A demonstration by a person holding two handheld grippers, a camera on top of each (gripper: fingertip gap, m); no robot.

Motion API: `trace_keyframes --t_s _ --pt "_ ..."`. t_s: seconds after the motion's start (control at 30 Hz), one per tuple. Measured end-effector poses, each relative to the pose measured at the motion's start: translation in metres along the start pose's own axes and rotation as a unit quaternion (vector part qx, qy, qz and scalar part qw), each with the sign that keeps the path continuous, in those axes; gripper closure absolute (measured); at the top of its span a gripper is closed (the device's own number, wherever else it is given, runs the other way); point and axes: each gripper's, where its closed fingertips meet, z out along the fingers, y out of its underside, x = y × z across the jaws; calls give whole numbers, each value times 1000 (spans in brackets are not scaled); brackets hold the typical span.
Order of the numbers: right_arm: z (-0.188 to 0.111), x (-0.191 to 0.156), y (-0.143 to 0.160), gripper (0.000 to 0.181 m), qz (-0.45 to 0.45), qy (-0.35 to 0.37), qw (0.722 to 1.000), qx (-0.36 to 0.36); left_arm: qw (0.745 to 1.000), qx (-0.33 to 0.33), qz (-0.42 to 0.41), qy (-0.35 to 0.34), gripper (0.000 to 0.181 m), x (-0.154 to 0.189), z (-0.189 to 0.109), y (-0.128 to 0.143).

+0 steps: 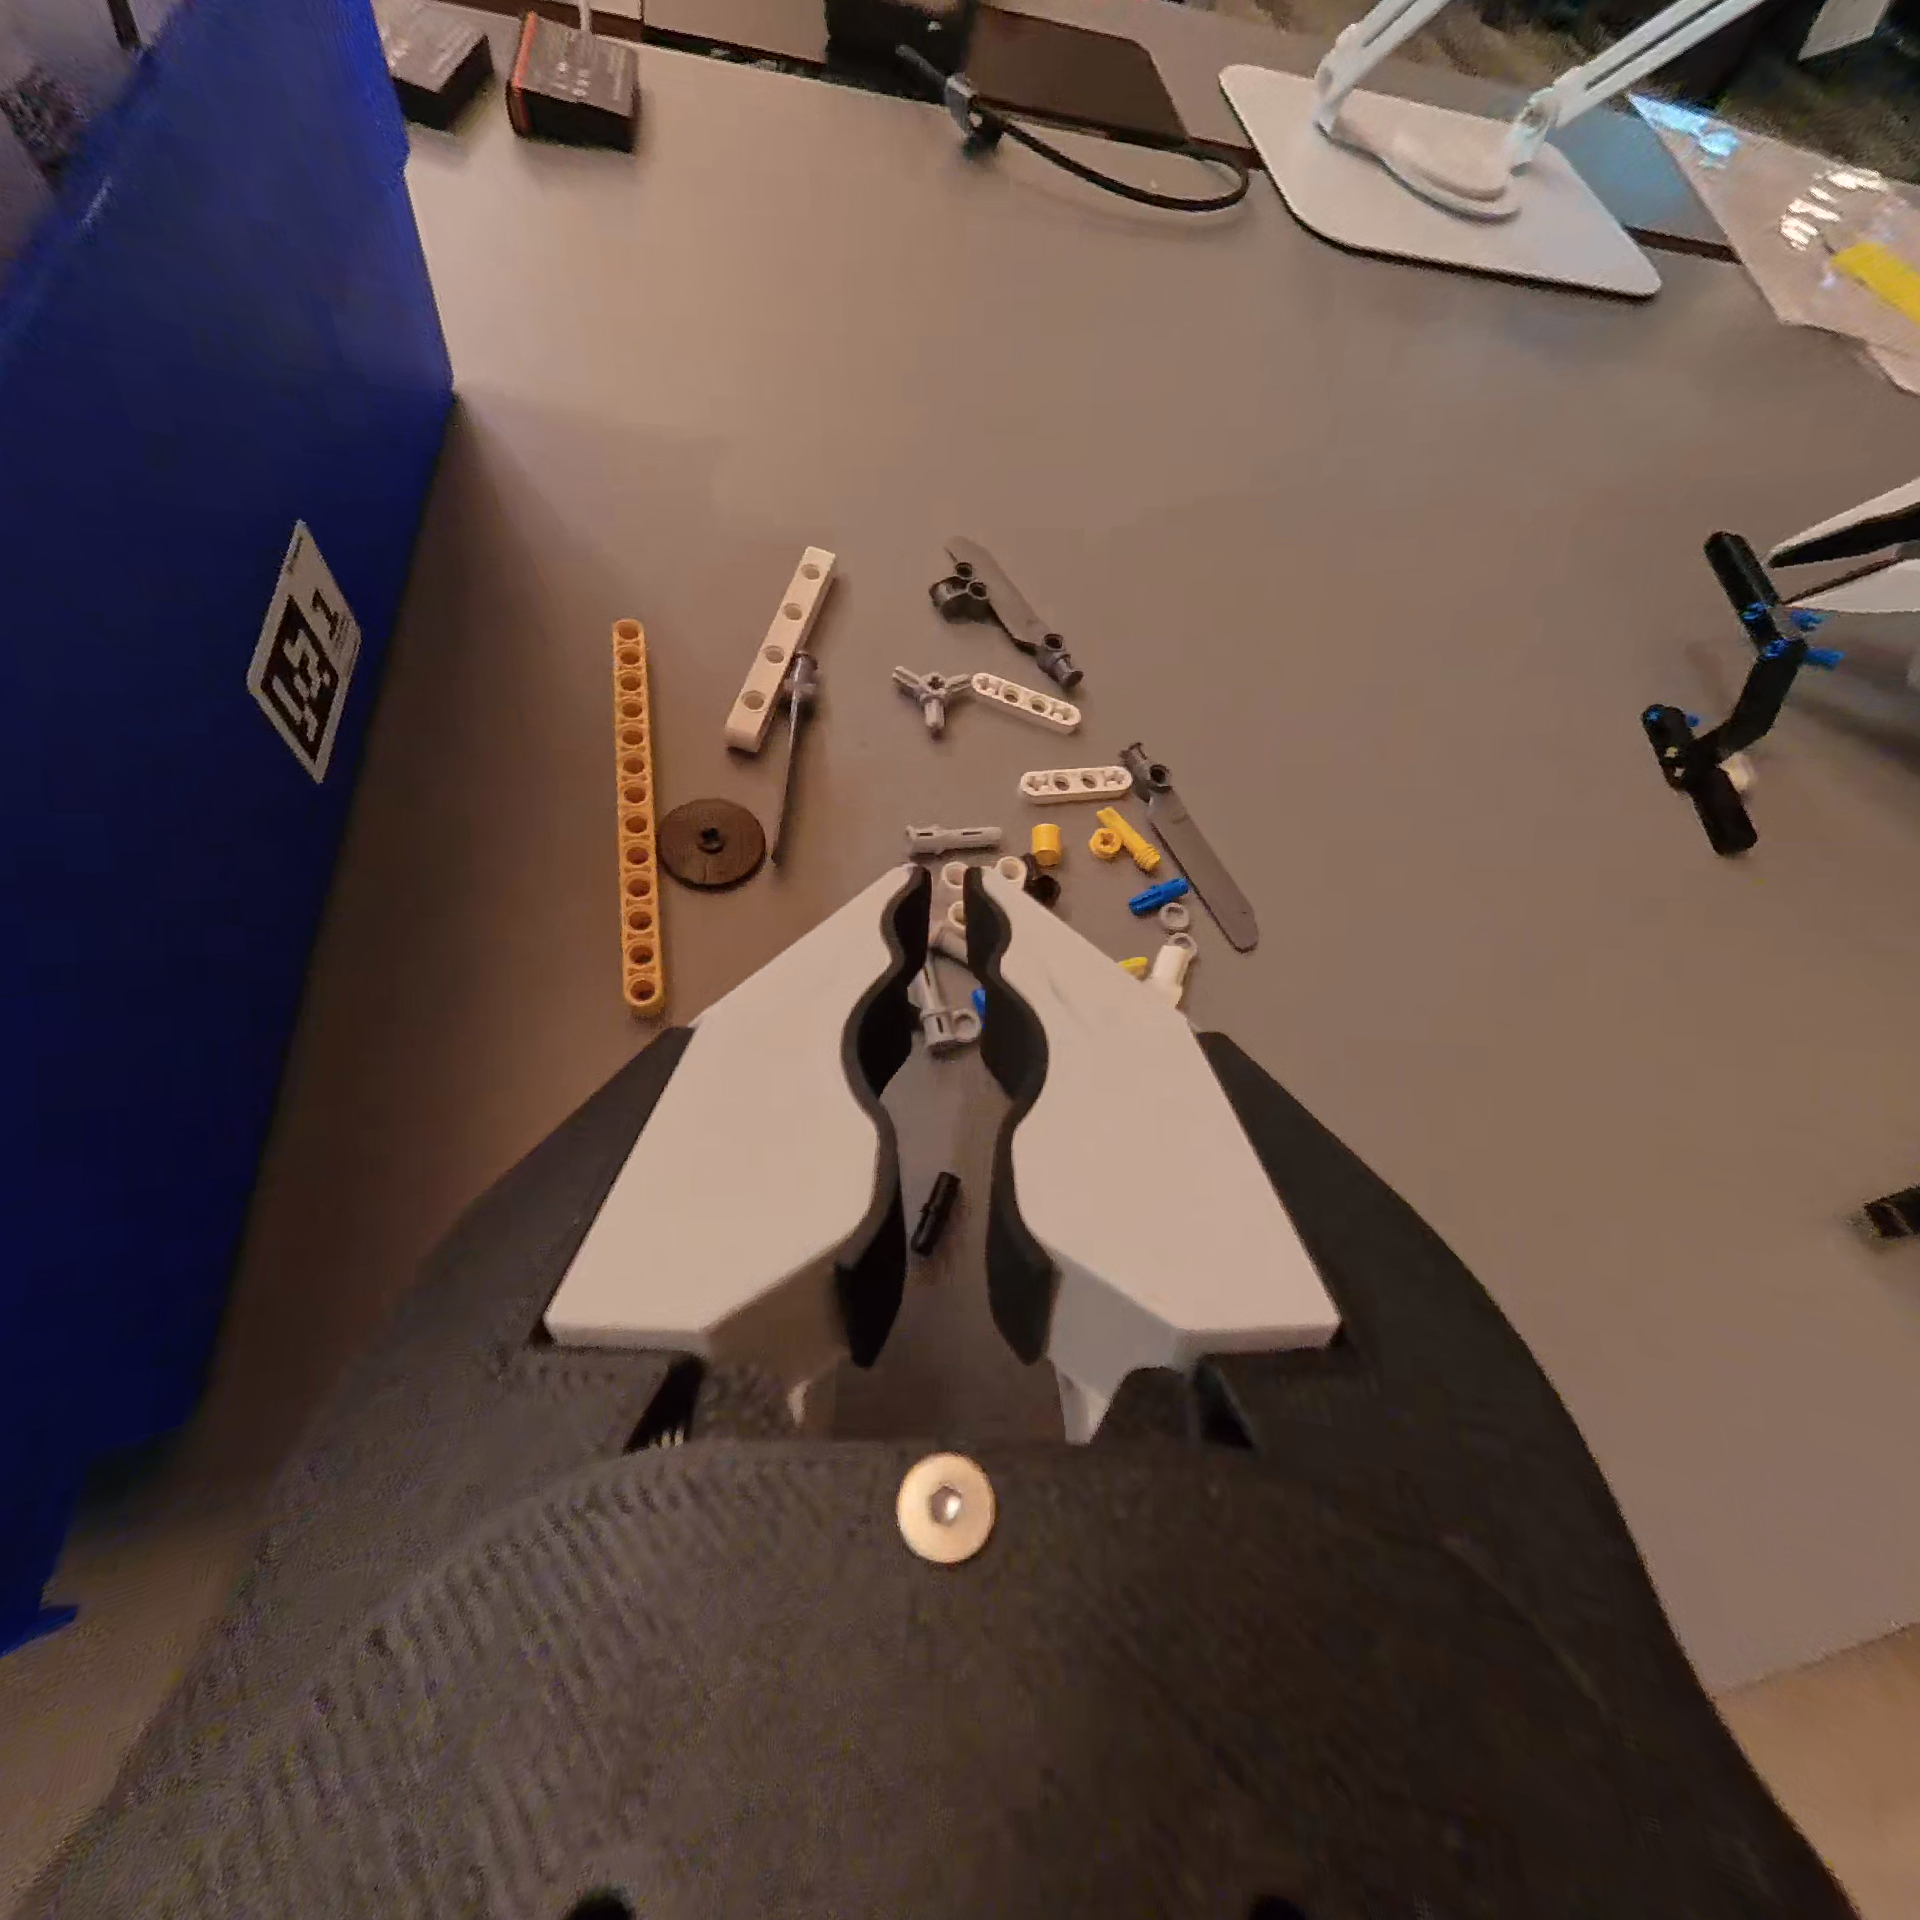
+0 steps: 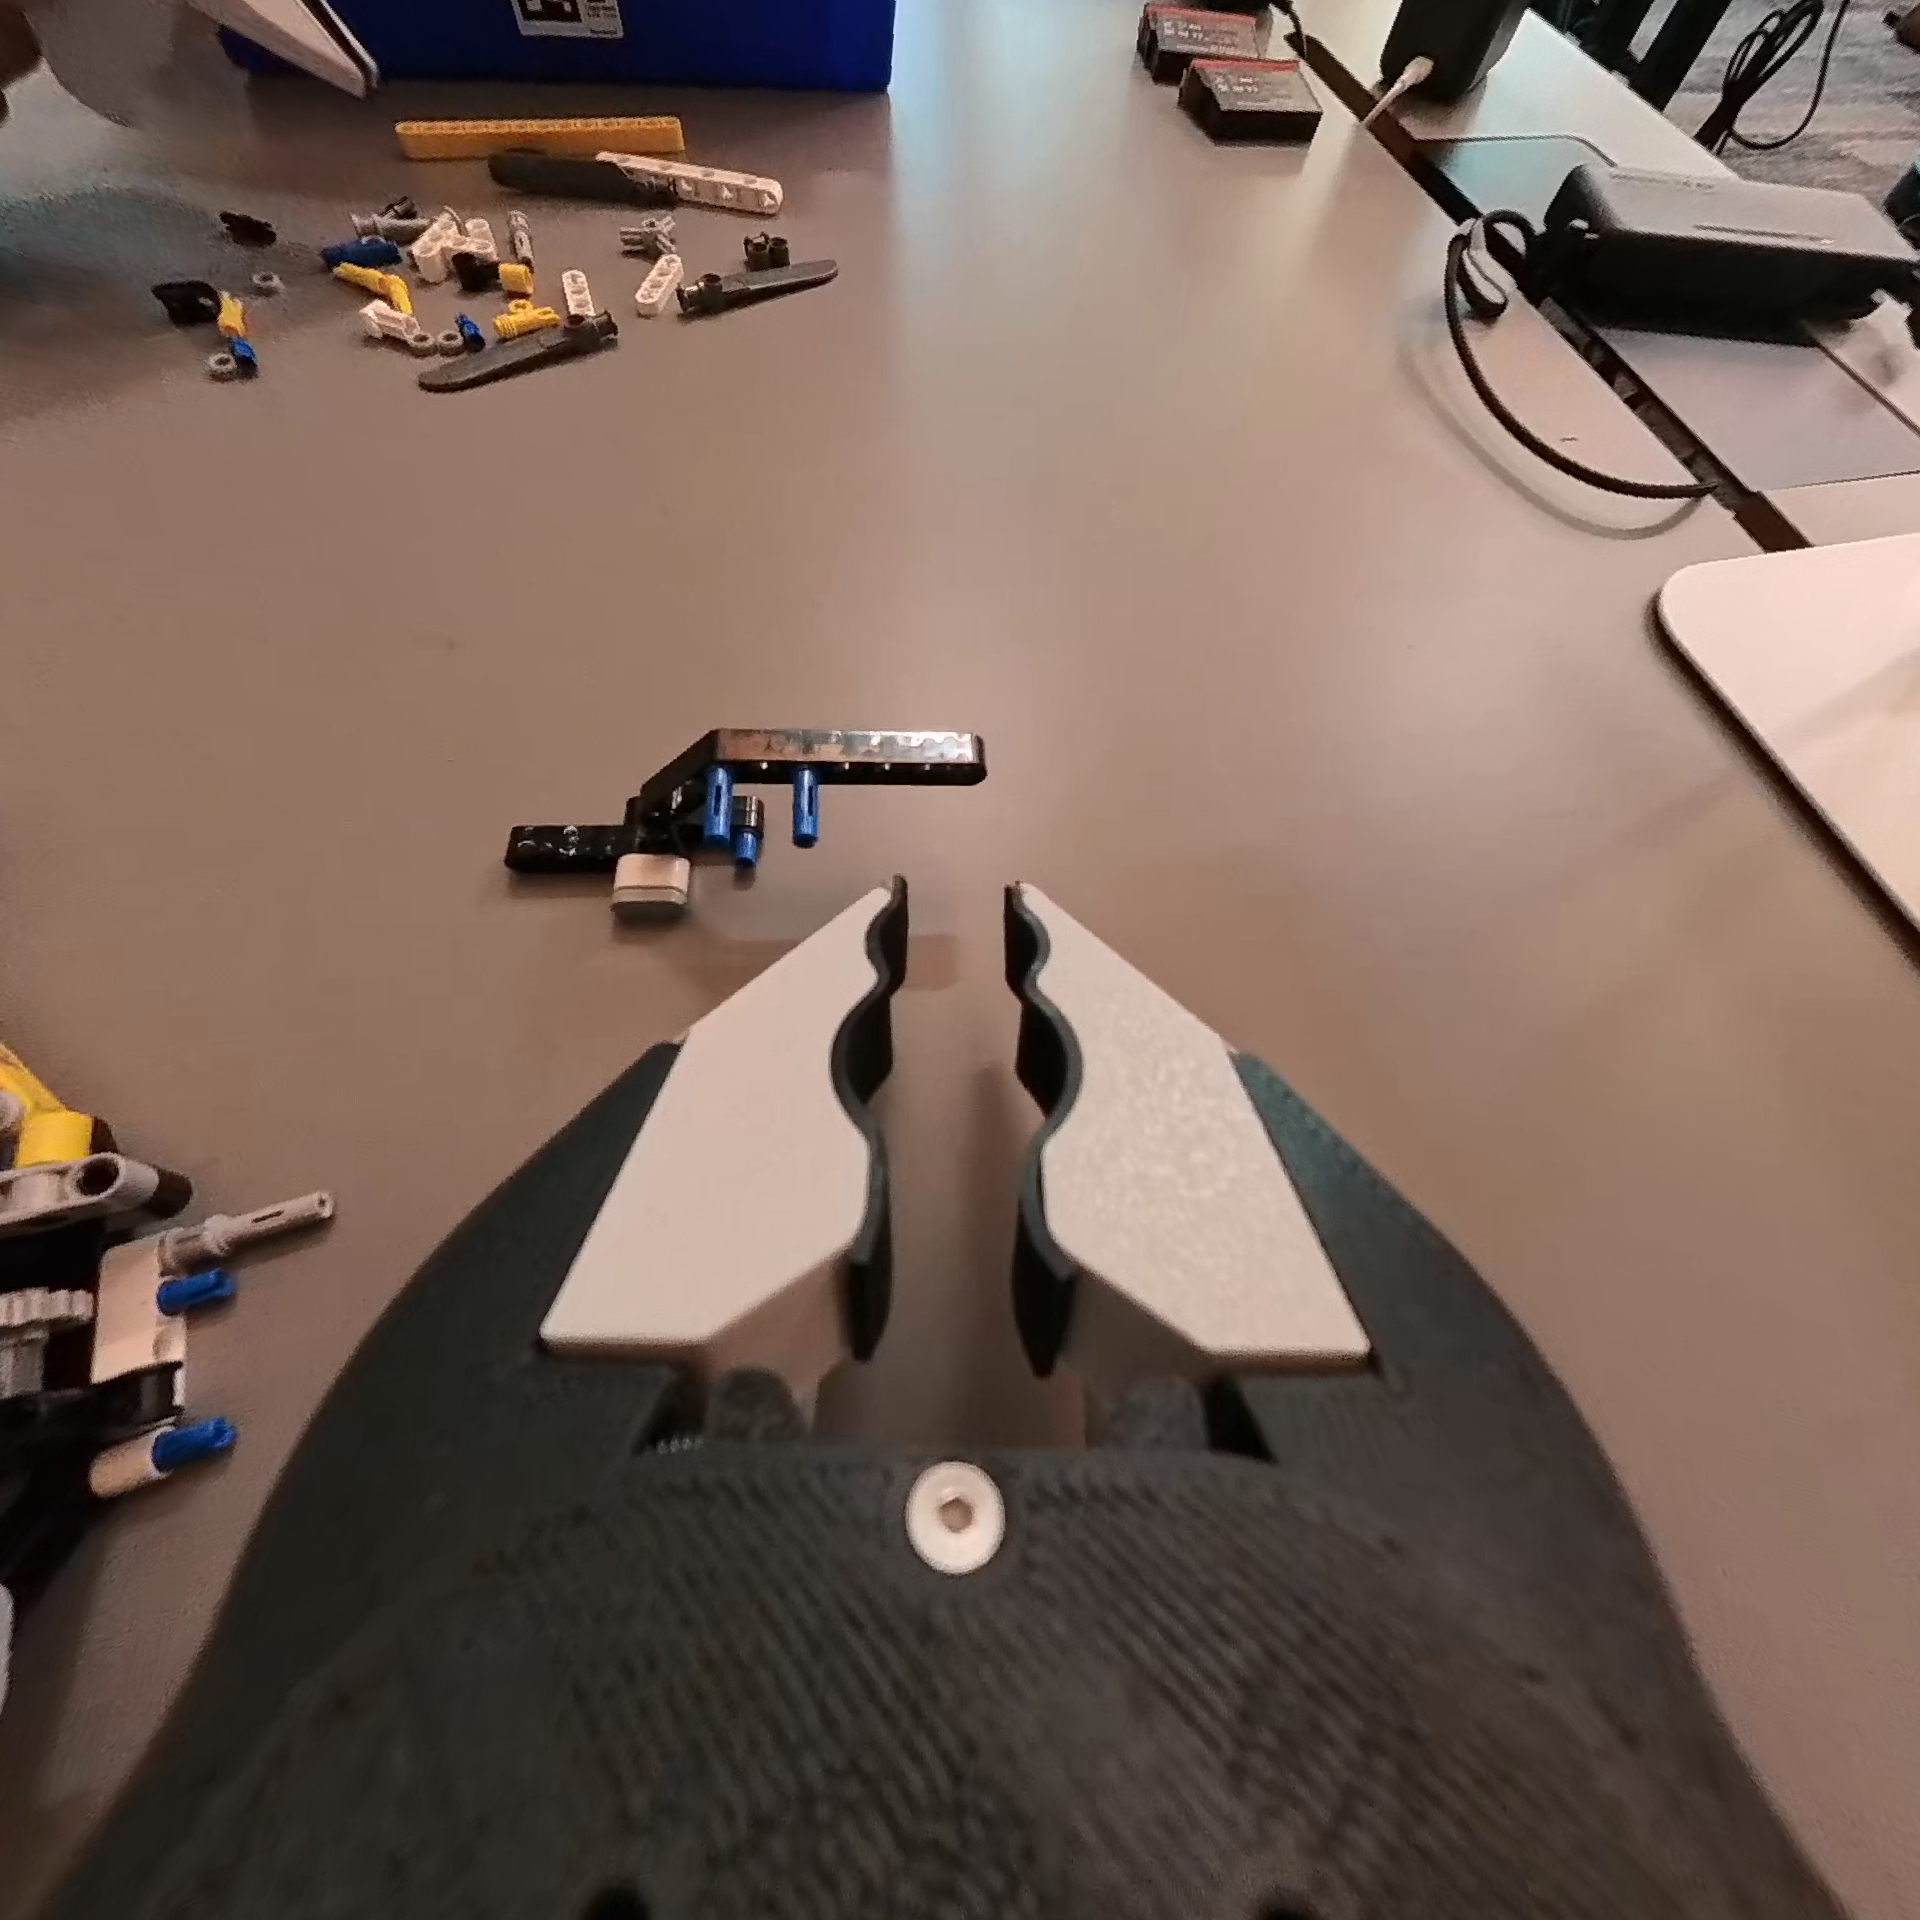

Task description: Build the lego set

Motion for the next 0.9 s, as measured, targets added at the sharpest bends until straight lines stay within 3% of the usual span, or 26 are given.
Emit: trace_keyframes --t_s 0.03,0.4,0.5,0.6,0.9 --pt "0 0 0 164 0 -1 1000 1 1000 -2 0 -4 175 -1 1 1" --pt "1 -1 1 164 -5 0 1000 -5 1000 1 -4 -7 166 -5 11 0" --pt "1 -1 2 164 -4 0 1000 -7 999 -36 -15 0 158 -3 22 1" --pt "1 0 2 165 -4 2 1000 -7 997 -71 -25 5 161 0 31 9" --pt "2 -1 3 165 -12 4 1000 -10 995 -91 -31 -1 168 -2 38 18"
